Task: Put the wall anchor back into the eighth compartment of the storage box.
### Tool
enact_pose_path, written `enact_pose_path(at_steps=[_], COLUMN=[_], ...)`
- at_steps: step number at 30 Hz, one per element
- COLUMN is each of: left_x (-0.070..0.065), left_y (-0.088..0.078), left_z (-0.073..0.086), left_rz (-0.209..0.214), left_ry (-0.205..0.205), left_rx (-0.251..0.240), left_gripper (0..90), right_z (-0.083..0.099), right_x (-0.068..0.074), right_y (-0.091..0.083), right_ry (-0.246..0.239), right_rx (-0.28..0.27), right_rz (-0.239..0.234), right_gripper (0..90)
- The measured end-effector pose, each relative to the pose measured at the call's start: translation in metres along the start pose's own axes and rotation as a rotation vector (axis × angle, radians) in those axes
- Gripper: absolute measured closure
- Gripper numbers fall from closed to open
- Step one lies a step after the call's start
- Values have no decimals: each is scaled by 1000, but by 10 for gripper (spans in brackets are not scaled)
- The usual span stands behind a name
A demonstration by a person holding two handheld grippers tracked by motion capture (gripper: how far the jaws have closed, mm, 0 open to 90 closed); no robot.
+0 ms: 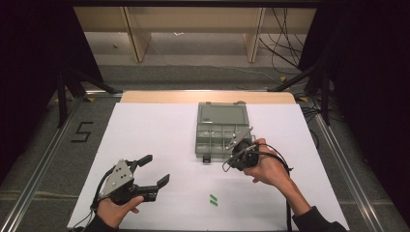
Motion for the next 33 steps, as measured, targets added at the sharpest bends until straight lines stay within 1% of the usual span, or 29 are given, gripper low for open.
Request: enact_pose_path(at_steps=[2,3,5,6,8,10,11,14,15,16,18,25,26,27,28,29,31,32,33], left_x=[0,0,0,0,0,0,0,0,0,0,0,0,-1,0,0,0,0,0,0], left_y=[1,0,0,0,0,0,0,0,0,0,0,0,0,0,0,-1,-1,-1,0], left_z=[0,0,0,0,0,0,0,0,0,0,0,0,0,0,0,0,0,0,0], left_rz=[6,0,-1,-1,1,0,0,0,0,1,-1,1,-4,-1,-1,0,-1,-2,1], left_ry=[-2,-1,0,-1,0,1,1,-1,1,1,1,-1,-24,3,0,-1,2,1,-8], left_rx=[-7,0,0,1,-1,0,2,-1,2,3,-3,-5,-5,-4,-4,-4,-5,-4,-4], left_gripper=[160,160,160,160,160,160,160,160,160,160,160,160,160,160,160,160,160,160,160], right_z=[0,0,0,1,2,3,3,4,4,4,5,10,10,10,10,10,11,11,10], right_x=[-4,-6,-9,-11,-15,-19,-22,-29,-34,-37,-42,-58,-60,-61,-62,-64,-65,-67,-68], right_y=[-3,-3,-5,-5,-5,-6,-7,-9,-10,-9,-8,-3,-3,-2,-2,-1,0,1,2], right_ry=[7,7,20,15,30,35,47,56,66,73,80,118,119,116,126,122,133,127,128], right_rx=[-2,-8,-9,-12,-6,-12,-10,-18,-7,-16,-11,3,0,-3,0,-2,8,7,14], right_rz=[8,15,12,16,30,33,38,51,59,67,79,91,99,95,101,97,100,104,91], right_gripper=[850,850,850,850,850,850,850,849,850,850,850,850,849,849,849,849,849,849,849])
Point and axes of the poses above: each handheld gripper's, and its own axes: y roughly forward along the jaws, z roughly out of its underside, x roughly to its left, the point moved 2 cm from there along y, roughly forward along the jaws, and after that the axes turned 8 degrees about x, right-handed, at the moved point
